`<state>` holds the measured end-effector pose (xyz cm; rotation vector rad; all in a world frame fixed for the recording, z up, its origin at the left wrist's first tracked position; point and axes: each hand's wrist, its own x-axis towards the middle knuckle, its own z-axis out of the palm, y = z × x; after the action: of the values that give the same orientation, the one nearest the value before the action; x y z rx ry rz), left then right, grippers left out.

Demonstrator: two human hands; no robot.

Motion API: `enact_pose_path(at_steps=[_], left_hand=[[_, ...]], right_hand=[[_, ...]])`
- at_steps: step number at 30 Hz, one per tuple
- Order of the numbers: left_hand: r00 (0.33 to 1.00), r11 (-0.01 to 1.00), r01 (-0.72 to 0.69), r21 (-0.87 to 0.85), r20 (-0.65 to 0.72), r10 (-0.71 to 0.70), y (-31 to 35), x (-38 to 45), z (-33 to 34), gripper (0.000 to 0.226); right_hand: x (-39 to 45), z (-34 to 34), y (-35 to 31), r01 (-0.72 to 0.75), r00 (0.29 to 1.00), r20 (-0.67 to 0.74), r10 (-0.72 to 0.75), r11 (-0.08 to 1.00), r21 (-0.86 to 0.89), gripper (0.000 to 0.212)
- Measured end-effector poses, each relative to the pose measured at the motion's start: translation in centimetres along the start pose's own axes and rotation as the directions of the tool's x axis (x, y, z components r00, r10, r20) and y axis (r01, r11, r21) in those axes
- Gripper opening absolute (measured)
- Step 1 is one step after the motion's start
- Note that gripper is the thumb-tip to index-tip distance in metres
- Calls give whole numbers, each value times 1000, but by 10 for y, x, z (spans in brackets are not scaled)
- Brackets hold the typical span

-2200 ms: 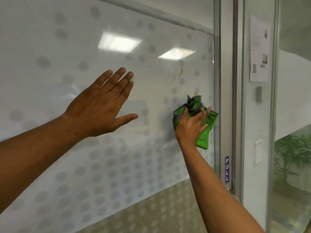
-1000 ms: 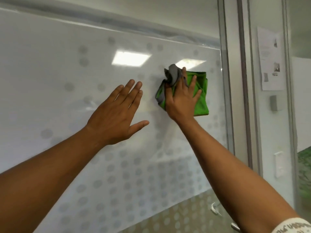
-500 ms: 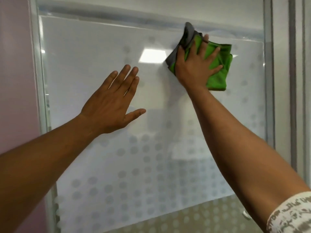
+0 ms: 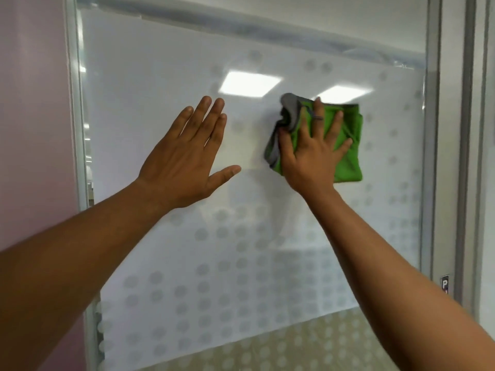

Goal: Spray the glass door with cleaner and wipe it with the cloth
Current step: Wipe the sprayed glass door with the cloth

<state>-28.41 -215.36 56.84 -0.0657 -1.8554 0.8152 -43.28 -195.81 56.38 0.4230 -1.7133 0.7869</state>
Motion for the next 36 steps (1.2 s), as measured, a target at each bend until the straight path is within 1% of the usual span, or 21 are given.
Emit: enact_pose_path(at_steps=[2, 4, 6, 8, 10, 12, 14, 17, 19, 21, 24, 28, 30, 32, 36], left_hand=[[1000, 1000, -1, -3, 0, 1, 0, -3, 1, 94], [1000, 1000, -8, -9, -6, 8, 1, -5, 2, 93], [1000, 1000, -2, -18, -9, 2, 2, -7, 1, 93], [1000, 1000, 21, -17, -5, -21, 2, -10, 1, 94], [999, 999, 46, -14, 7, -46, 0, -14, 0, 96], [997, 997, 78, -15, 17, -78, -5, -19, -2, 97], [993, 993, 117, -19, 20, -117, -13, -24, -5, 97], [989, 989, 147, -19, 13, -146, -24, -31, -6, 97], [989, 989, 147, -15, 7, -147, -25, -33, -6, 97], [990, 990, 139, -4, 0, -139, -25, -33, -6, 97], [991, 991, 133, 5, -10, -133, -25, -33, -5, 97], [992, 992, 123, -17, -14, -123, -26, -34, -5, 100], [993, 993, 118, -24, -10, -118, -26, -35, -6, 101], [993, 993, 117, -25, 3, -117, -26, -35, -6, 100], [993, 993, 117, -16, 23, -117, -26, -35, -6, 101]], right_hand=[[-14, 3, 0, -163, 986, -20, 163, 986, 27, 64], [-34, 6, -9, -241, 970, -21, 242, 970, 37, 66], [-59, 10, -20, -223, 975, -4, 223, 974, 37, 67], [-78, 13, -29, -158, 987, 13, 158, 987, 35, 64], [-79, 14, -34, -119, 993, 25, 118, 992, 48, 62], [-61, 12, -40, -112, 993, 27, 111, 992, 51, 62], [-35, 8, -48, -137, 991, 10, 136, 989, 59, 61], [3, 3, -69, -157, 987, -13, 159, 982, 107, 61], [18, 3, -84, -112, 993, -20, 115, 987, 115, 61], [20, 6, -98, 0, 1000, -27, 2, 997, 74, 60], [3, 10, -109, 162, 986, -32, -162, 987, -3, 58], [-40, 5, -91, 325, 945, 32, -324, 945, -31, 60], [-60, 4, -71, 376, 926, 67, -372, 924, -62, 60], [-67, 4, -56, 331, 943, 70, -327, 942, -56, 59], [-46, 6, -64, 99, 994, 44, -101, 995, 30, 59]])
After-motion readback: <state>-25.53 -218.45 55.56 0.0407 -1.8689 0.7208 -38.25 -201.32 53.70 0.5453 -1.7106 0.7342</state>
